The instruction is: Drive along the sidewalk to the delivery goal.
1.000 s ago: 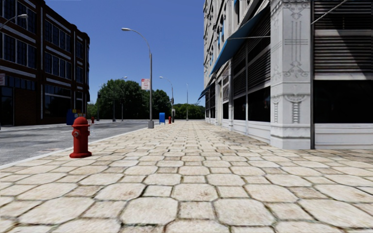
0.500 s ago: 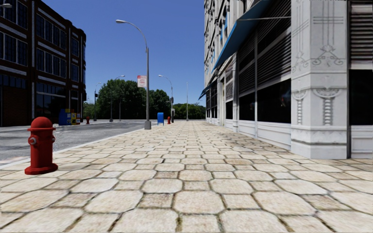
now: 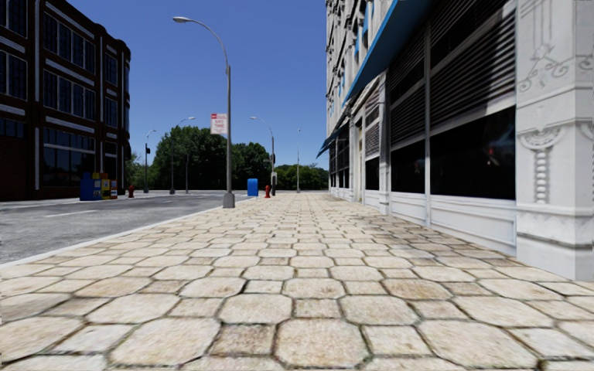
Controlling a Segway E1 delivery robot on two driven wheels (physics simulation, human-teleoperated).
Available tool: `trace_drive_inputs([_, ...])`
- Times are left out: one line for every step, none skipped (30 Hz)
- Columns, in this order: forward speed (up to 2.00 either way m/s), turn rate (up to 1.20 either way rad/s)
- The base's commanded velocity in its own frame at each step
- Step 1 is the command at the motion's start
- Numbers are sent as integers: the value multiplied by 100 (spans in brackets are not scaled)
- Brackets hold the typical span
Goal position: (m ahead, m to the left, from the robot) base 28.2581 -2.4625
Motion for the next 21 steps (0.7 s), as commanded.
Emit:
trace_drive_inputs([200,0])
trace_drive_inputs([200,0])
trace_drive_inputs([200,0])
trace_drive_inputs([200,0])
trace_drive_inputs([200,0])
trace_drive_inputs([200,0])
trace_drive_inputs([200,0])
trace_drive_inputs([200,0])
trace_drive_inputs([200,0])
trace_drive_inputs([200,0])
trace_drive_inputs([200,0])
trace_drive_inputs([200,0])
trace_drive_inputs([200,0])
trace_drive_inputs([200,0])
trace_drive_inputs([200,0])
trace_drive_inputs([200,0])
trace_drive_inputs([200,0])
trace_drive_inputs([200,0])
trace_drive_inputs([200,0])
trace_drive_inputs([200,0])
trace_drive_inputs([200,0])
